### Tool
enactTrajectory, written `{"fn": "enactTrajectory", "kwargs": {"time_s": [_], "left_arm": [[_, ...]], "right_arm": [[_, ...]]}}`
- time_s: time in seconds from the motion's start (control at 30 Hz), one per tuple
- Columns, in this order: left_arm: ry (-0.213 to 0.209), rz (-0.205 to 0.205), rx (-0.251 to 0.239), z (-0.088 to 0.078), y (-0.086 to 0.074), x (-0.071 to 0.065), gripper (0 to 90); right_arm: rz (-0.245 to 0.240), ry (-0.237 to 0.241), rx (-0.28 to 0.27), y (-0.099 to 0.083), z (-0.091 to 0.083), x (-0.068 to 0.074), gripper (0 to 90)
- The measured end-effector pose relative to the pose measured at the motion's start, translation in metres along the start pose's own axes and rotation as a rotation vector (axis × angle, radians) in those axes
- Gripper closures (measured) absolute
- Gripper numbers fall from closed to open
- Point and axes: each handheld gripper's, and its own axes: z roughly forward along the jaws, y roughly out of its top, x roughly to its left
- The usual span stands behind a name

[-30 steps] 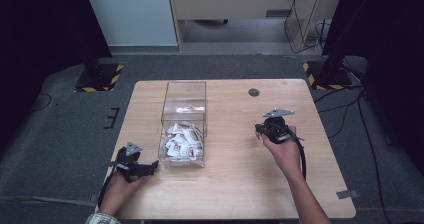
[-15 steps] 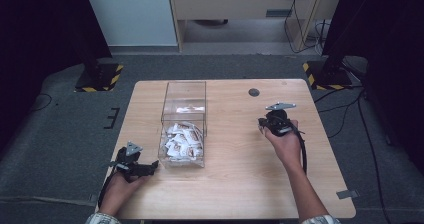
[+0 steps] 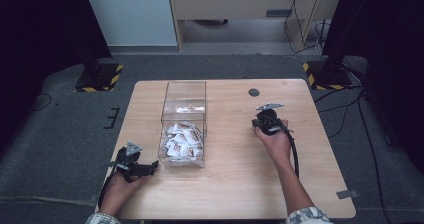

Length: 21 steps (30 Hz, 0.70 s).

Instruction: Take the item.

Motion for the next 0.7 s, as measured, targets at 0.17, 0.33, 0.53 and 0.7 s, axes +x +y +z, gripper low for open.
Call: {"fn": "enactTrajectory", "kwargs": {"time_s": [0.17, 0.33, 0.53, 0.7], "left_arm": [[0.0, 0.0, 0.0, 0.0, 0.0, 0.0, 0.0], [0.0, 0.0, 0.0, 0.0, 0.0, 0.0, 0.0], [0.0, 0.0, 0.0, 0.0, 0.0, 0.0, 0.0], [0.0, 0.0, 0.0, 0.0, 0.0, 0.0, 0.0]], "right_arm": [[-0.013, 0.003, 0.014, 0.002, 0.006, 0.007, 86.0], [-0.018, 0.018, 0.006, 0.005, 0.007, 0.015, 80.2], [-0.022, 0.038, -0.01, 0.007, 0.004, 0.02, 72.2], [-0.016, 0.053, -0.017, 0.009, 0.001, 0.023, 64.8]]}}
